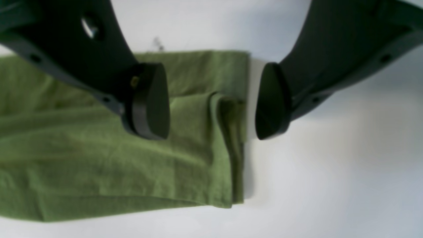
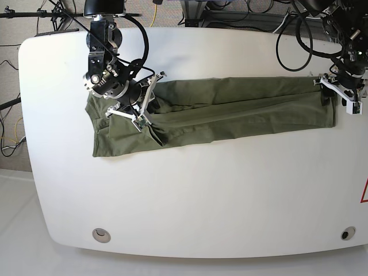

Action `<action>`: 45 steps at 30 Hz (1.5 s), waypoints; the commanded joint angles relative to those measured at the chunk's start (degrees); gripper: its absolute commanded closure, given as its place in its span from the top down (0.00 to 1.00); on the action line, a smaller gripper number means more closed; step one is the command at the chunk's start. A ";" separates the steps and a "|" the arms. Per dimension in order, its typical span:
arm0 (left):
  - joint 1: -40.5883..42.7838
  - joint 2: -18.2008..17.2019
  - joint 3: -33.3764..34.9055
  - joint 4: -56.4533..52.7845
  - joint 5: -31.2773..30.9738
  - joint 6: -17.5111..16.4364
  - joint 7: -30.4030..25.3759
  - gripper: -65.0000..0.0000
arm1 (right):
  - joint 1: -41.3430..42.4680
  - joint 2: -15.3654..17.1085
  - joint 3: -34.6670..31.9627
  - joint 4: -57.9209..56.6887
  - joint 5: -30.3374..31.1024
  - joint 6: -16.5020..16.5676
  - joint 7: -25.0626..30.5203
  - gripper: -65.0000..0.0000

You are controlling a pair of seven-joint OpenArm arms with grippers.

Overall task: Fold the T-shirt properly
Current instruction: 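Move the left gripper to the strip end and grasp it again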

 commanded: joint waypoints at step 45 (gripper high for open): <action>-5.79 -0.53 -2.30 -13.45 -4.03 -0.08 0.33 0.63 | 0.71 0.59 0.60 1.73 0.40 1.45 -1.25 0.13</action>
